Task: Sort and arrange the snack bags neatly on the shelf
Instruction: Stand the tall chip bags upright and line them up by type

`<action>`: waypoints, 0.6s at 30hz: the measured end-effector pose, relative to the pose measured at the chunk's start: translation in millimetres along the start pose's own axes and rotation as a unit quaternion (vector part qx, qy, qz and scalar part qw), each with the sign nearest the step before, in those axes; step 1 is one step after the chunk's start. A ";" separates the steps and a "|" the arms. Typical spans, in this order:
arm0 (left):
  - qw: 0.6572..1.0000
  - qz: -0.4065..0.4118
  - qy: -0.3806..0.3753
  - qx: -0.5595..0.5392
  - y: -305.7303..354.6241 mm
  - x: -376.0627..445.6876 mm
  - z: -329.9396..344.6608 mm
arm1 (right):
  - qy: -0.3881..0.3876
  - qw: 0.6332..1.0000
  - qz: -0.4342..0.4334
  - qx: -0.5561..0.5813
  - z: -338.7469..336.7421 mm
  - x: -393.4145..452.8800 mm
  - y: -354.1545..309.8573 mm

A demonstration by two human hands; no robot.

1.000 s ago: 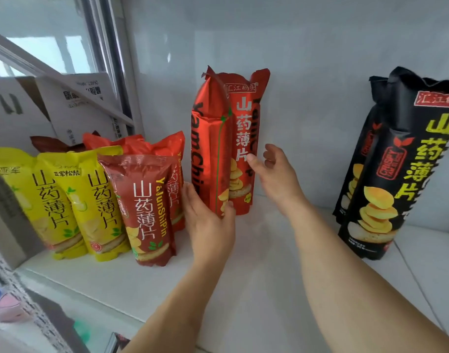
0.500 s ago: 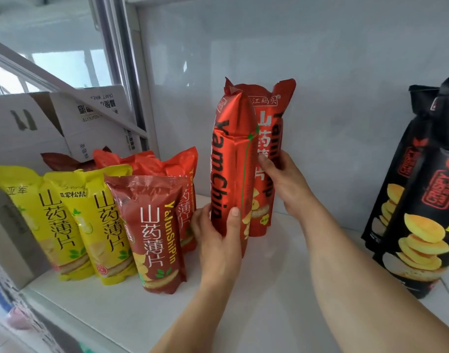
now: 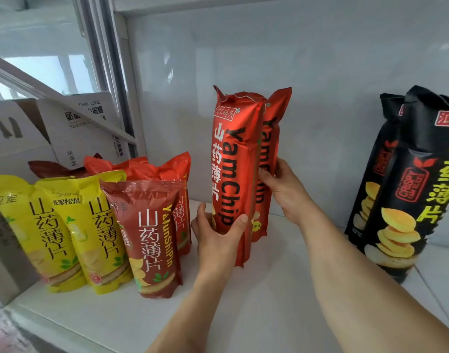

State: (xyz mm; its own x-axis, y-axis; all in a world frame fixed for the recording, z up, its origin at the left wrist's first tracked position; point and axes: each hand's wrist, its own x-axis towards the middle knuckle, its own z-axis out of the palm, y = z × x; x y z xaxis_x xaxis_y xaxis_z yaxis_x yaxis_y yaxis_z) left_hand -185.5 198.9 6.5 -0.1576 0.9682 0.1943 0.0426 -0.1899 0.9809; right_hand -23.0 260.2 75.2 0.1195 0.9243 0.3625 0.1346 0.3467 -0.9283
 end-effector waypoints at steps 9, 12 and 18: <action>1.000 -0.004 -0.022 0.012 -8.5 2.8 0.4 | 0.043 0.999 -0.005 -0.018 -24.9 -25.1 -9.4; 0.999 0.000 -0.045 0.031 -2.9 0.0 2.9 | 0.059 0.998 -0.005 -0.020 -37.4 -34.2 -13.0; 0.996 0.006 -0.079 0.038 -3.6 0.9 8.7 | 0.090 0.996 0.010 -0.015 -62.0 -45.2 -15.9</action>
State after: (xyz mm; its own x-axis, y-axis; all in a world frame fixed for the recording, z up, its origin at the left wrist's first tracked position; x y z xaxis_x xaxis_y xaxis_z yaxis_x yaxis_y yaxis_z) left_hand -177.3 201.9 3.1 0.0004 0.9807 0.1957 0.1183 -0.1943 0.9738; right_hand 30.4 203.0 78.7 0.2965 0.8860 0.3564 0.1601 0.3218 -0.9332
